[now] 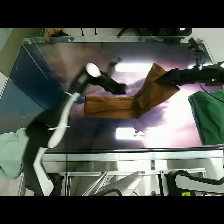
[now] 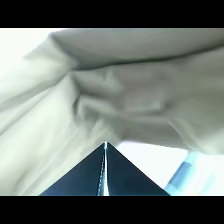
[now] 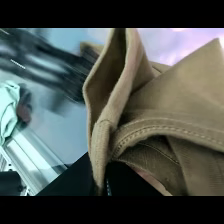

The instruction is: Fold the shirts.

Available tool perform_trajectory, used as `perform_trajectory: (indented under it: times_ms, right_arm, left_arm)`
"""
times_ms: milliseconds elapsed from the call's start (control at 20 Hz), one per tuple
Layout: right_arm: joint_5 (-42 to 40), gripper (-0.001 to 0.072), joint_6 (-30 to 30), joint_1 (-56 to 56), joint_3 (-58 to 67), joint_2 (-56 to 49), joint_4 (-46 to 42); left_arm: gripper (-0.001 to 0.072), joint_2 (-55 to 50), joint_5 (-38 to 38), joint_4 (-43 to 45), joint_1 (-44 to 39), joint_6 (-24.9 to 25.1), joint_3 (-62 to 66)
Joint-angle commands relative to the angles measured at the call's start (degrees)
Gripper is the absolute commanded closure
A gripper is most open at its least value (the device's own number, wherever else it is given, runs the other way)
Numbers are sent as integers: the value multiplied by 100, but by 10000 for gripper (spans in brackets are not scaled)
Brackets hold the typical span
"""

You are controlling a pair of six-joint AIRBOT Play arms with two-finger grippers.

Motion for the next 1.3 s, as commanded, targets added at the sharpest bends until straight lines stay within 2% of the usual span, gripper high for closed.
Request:
perform_trajectory:
  times_ms: [0,150,250,300,350,400,450,500,550,600,700,800,850,900,950,1050,1250]
  right_arm:
    - [-981,687,24,1021,4,-166,20]
    - [-2708,686,22,2612,4,-767,28]
    - [-4190,685,-48,3751,4,-1471,284]
    - [-5171,619,-439,4321,7,-1875,446]
    - [-6070,284,-848,4813,9,-2260,719]
    - [-6581,64,-1252,5141,20,-2514,905]
    - [-6544,108,-1532,5294,42,-2601,885]
    - [-6214,205,-1646,5281,42,-2511,791]
    - [-5849,245,-1635,5149,42,-2315,581]
    - [-5488,245,-1585,4940,42,-2085,315]
    - [-4651,245,-1045,4306,42,-1582,-297]
    - [-3663,244,-44,3480,42,-1143,-1283]
    - [-3126,223,503,3001,42,-984,-1810]
    - [-2592,164,885,2527,39,-890,-2223]
    - [-2135,107,1073,2116,35,-866,-2461]
    - [-1519,97,1228,1429,-129,-927,-2487]
    - [-1469,97,1191,1123,-813,-1303,-2347]
  left_arm:
    - [694,1255,-745,-7,1154,98,-326]
    - [694,2245,-754,-7,2052,101,-885]
    - [694,2743,-728,-2,2481,125,-1390]
    - [694,2955,-656,-4,2610,225,-1687]
    - [694,3176,-542,-4,2710,352,-2035]
    - [694,3375,-428,-4,2780,433,-2393]
    - [694,3545,-350,-7,2841,476,-2704]
    - [694,3707,-317,-7,2892,588,-2988]
    - [694,3829,-317,-4,2944,693,-3200]
    - [694,3958,-323,-7,3021,761,-3403]
    - [694,4190,-315,-7,3154,828,-3703]
    - [694,4428,-295,-7,3281,857,-3969]
    - [694,4522,-304,-2,3342,859,-4044]
    - [694,4607,-308,-4,3390,857,-4089]
    - [694,4693,-328,2,3438,857,-4120]
    - [694,4885,-339,-2,3530,857,-4197]
    - [694,5180,-354,4,3707,857,-4516]
